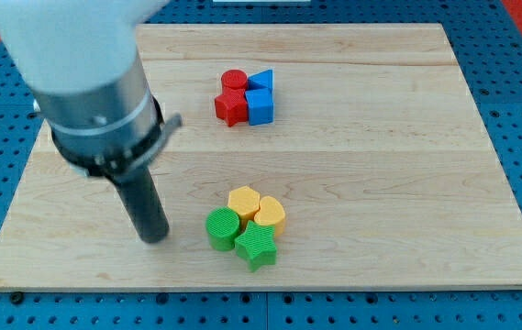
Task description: Push the green star to the bottom right
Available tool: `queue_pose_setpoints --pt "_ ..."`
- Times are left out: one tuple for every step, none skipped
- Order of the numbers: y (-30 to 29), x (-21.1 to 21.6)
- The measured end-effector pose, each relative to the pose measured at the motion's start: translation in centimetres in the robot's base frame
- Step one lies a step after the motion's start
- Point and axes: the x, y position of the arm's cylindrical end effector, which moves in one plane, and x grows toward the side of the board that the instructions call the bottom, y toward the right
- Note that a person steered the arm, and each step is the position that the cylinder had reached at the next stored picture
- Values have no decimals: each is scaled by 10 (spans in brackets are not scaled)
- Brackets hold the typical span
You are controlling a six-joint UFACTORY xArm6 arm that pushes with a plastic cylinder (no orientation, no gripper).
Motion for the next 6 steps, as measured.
queue_pose_setpoints --pt "46 24" --pt "99 16" --pt "119 7" --pt "105 2" --pt "100 -5" --pt "110 -18"
